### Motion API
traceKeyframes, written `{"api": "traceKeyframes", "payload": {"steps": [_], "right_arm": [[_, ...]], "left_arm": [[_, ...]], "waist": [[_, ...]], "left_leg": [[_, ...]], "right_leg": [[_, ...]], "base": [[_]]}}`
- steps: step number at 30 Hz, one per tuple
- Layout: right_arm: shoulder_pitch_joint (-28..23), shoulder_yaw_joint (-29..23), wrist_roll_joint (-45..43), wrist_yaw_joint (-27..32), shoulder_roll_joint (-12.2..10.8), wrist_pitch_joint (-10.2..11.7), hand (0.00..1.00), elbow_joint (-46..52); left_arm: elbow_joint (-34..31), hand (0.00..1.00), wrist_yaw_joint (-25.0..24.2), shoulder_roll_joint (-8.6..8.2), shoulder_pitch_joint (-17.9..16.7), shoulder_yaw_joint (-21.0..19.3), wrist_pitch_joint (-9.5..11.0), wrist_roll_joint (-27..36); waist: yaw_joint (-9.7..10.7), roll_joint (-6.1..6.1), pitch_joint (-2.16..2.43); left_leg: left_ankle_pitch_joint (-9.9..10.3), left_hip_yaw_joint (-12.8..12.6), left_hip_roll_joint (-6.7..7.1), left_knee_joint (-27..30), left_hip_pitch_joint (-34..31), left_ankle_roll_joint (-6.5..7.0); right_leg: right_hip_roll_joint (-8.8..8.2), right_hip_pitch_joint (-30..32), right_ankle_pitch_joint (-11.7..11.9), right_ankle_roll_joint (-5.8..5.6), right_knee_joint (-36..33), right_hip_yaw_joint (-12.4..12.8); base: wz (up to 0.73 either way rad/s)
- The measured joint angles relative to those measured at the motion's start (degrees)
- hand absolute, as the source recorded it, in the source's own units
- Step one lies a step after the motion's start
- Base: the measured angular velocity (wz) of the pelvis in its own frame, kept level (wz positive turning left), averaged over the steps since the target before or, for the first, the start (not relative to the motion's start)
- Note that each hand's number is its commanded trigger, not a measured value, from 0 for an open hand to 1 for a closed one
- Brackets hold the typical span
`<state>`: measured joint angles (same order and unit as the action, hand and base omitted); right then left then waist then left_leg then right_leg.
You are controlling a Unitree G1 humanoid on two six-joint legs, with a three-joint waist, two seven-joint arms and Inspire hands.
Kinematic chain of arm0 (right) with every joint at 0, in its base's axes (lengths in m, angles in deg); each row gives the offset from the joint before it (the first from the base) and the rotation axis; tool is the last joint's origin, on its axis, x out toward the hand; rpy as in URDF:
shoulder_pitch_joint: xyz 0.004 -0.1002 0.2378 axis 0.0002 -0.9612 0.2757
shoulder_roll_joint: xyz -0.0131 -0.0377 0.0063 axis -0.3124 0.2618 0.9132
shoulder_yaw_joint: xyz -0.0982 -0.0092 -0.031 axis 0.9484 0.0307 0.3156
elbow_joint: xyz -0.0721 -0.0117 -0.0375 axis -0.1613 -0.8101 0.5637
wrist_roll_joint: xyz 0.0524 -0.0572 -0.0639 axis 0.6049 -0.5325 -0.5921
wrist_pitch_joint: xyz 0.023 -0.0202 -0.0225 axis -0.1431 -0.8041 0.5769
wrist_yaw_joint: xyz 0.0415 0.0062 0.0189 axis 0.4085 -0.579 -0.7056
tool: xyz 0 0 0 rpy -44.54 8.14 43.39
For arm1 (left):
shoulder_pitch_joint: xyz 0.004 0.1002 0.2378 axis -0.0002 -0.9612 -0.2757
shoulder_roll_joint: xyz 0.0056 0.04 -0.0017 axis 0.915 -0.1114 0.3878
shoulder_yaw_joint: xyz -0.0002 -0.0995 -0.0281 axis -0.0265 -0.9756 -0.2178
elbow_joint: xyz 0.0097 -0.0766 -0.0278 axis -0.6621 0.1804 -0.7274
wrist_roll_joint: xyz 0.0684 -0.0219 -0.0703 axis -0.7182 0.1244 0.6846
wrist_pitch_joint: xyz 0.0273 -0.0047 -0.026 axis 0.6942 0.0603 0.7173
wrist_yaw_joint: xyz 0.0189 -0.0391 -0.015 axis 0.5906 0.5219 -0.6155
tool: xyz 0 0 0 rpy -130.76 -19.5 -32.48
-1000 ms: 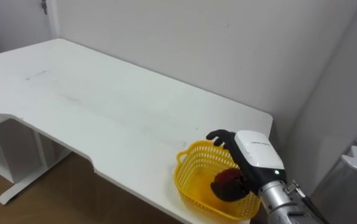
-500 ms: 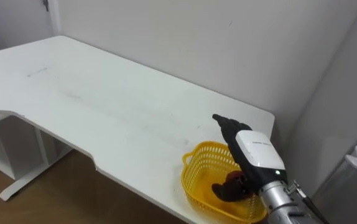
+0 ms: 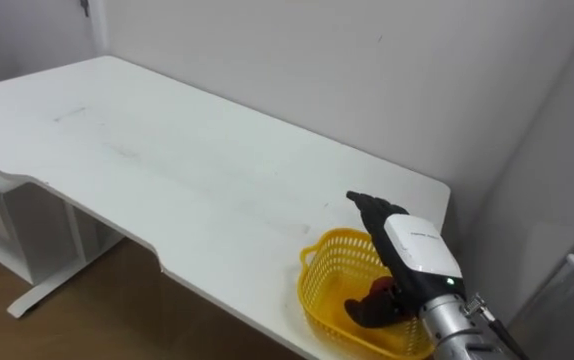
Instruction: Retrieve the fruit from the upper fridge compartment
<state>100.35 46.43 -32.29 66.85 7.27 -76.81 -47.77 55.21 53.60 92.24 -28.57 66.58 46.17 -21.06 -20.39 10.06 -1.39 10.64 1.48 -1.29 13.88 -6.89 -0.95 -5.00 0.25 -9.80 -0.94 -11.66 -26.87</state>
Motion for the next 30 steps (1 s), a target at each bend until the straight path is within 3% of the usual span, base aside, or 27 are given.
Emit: {"api": "traceKeyframes", "payload": {"steps": [6,15,20,26,30], "right_arm": [[0.0,-1.77,2.56,0.21,-0.23,0.05,0.0,3.97],[-0.13,-4.94,1.56,4.14,-0.48,2.04,0.0,17.74],[-0.39,-7.17,2.43,5.85,-0.7,2.6,0.0,22.5],[-0.59,-11.56,5.46,6.42,-1.65,4.78,0.0,31.2],[-1.05,-13.42,6.56,7.93,-1.73,5.31,0.0,34.48]], "left_arm": [[-0.52,0.0,-0.38,-0.08,-0.29,0.0,-0.05,-0.02],[-0.41,0.0,-0.14,-1.74,-0.48,0.96,-0.09,-2.58],[-0.68,0.0,0.03,-2.45,-1.15,0.63,0.3,-2.57],[-0.54,0.0,-0.15,-2.52,-2.58,0.41,0.48,-2.59],[-0.37,0.0,-0.75,-2.59,-2.61,0.61,0.55,-2.14]], "waist": [[1.36,-0.82,0.02],[3.31,-4.13,0.13],[4.96,-5.11,0.9],[7.64,-6.76,1.04],[9.78,-6.99,1.25]], "left_leg": [[-0.01,-0.21,0.0,0.88,0.25,0.01],[-0.01,-2.88,-0.32,0.19,1.77,0.05],[-0.03,-3.57,-0.46,-0.15,3.03,0.08],[-0.03,-5.42,-0.68,-0.81,5.7,0.09],[0.0,-6.29,-0.93,-1.51,6.74,0.09]], "right_leg": [[-0.01,-0.35,0.0,0.0,0.04,0.17],[0.01,-0.54,0.03,0.05,-0.18,3.19],[0.01,-0.81,0.04,0.06,-0.75,4.15],[0.14,-2.28,0.04,0.06,-0.91,6.14],[0.23,-2.74,0.04,0.06,-1.0,6.57]], "base": [[0.0],[-0.14],[-0.09],[-0.15],[-0.11]]}}
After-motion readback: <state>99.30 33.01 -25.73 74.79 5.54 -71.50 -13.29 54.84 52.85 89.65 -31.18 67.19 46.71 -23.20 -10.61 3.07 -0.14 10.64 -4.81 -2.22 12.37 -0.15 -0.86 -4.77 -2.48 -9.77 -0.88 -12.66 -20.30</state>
